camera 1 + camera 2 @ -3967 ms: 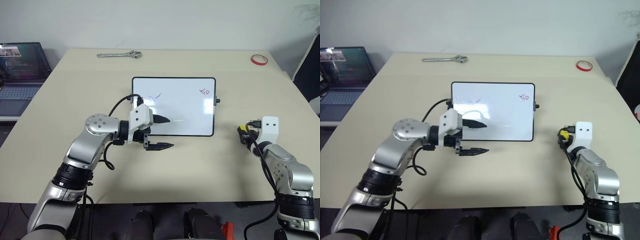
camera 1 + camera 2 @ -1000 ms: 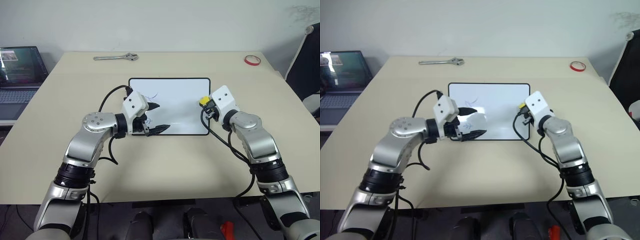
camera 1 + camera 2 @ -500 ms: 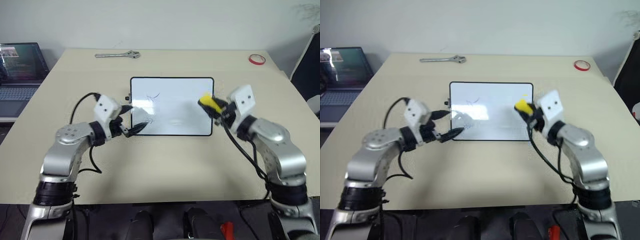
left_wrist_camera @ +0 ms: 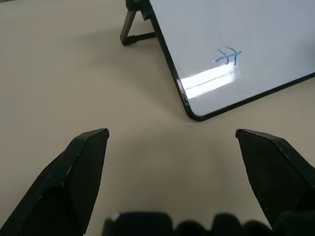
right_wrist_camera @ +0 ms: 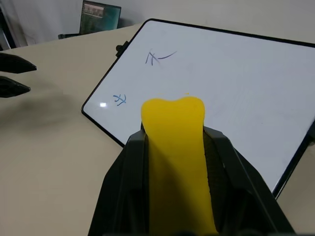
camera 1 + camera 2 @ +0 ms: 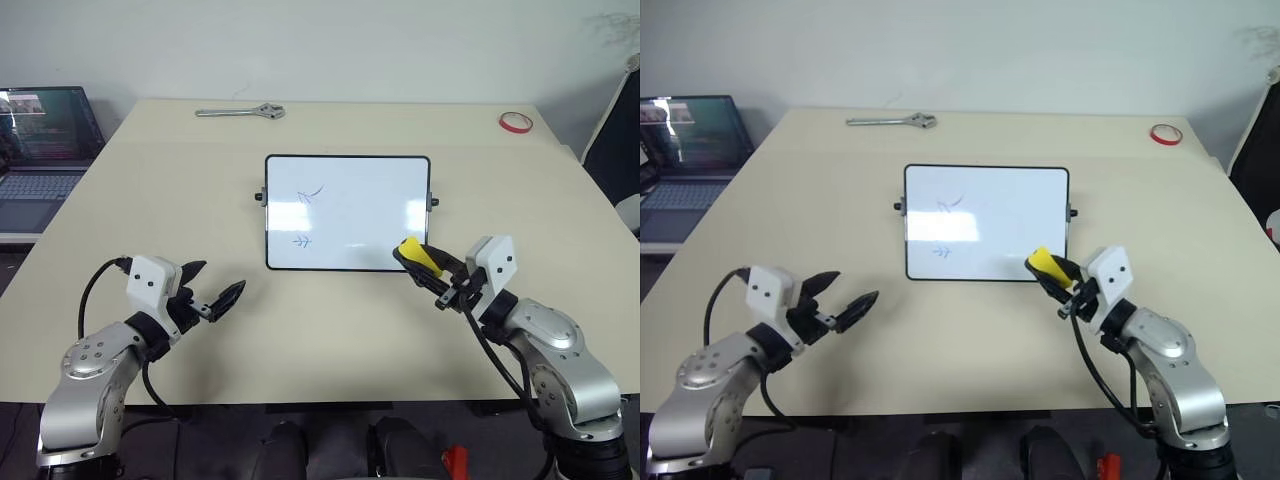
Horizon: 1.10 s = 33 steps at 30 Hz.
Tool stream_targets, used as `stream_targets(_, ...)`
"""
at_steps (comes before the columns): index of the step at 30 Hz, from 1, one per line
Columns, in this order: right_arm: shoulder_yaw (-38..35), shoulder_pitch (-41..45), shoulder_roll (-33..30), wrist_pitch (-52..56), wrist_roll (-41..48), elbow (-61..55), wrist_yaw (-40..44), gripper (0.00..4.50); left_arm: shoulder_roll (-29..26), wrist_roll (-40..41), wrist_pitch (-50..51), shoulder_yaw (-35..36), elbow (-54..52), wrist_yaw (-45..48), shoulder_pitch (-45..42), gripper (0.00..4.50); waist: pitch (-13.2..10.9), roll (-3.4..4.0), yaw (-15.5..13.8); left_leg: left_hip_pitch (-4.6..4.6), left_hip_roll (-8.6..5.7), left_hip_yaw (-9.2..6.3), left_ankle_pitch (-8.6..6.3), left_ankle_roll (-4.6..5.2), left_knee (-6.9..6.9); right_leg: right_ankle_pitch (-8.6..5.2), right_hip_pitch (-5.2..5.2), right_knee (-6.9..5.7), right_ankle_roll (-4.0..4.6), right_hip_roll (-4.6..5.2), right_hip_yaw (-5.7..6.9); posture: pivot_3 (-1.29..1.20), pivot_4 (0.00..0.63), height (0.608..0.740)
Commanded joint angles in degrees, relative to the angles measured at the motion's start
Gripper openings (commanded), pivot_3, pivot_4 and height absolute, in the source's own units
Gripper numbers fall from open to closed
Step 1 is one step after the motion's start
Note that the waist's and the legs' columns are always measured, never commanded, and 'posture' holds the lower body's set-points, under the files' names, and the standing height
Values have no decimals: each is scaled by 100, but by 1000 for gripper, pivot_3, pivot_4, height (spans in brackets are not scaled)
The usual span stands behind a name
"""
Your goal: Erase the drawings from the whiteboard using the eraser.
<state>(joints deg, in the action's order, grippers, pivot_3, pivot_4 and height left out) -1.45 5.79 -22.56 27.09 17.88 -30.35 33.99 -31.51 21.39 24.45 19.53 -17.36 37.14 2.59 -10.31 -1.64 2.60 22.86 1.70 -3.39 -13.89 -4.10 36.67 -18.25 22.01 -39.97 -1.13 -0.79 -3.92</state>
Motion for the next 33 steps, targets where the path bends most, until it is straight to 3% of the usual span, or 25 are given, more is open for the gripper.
stream_targets(1,52,-12,-125,-429,-57,-8,139,1122,-10,90,-190,131,-71,-92,-164,4500,0,0,-2,0,-1,1,0,0,0,0,0,0,0,0,0,0,150,740)
stream_targets(4,129,71,-155,-472,-52,31,149,1122,-43,86,-225,127,25,-140,-288,4500,0,0,-12,0,-1,2,0,0,0,0,0,1,0,-1,-1,0,150,740)
stream_targets(7,608,790,16,-398,-456,266,-160,1122,-99,46,-283,122,181,-184,-436,4500,0,0,32,-4,-3,7,0,0,0,1,0,-2,1,-5,-4,0,150,740)
stream_targets(12,1509,2428,676,-595,-1437,1588,-698,1122,-226,76,-219,-13,233,-73,-680,4500,0,-1,89,-12,0,11,1,-1,0,5,2,-5,8,-19,-6,0,150,740)
stream_targets(18,2039,3839,1157,-1293,-2122,3523,-773,1122,-497,190,26,-197,272,180,-1006,4500,0,-5,16,14,3,5,-1,-3,-2,4,17,5,7,2,2,0,150,740)
stream_targets(24,2034,4838,1636,-2222,-2502,5529,-1127,1122,-1120,151,596,-650,319,581,-1507,4500,-1,-6,36,8,0,6,-2,-3,-3,4,18,-4,7,0,5,0,150,740)
stream_targets(33,1926,5580,1942,-3122,-2845,7515,-1725,1122,-1450,196,875,-1023,372,1013,-1847,4500,-2,-4,74,9,4,11,-2,-3,-5,4,24,-5,7,0,5,0,150,740)
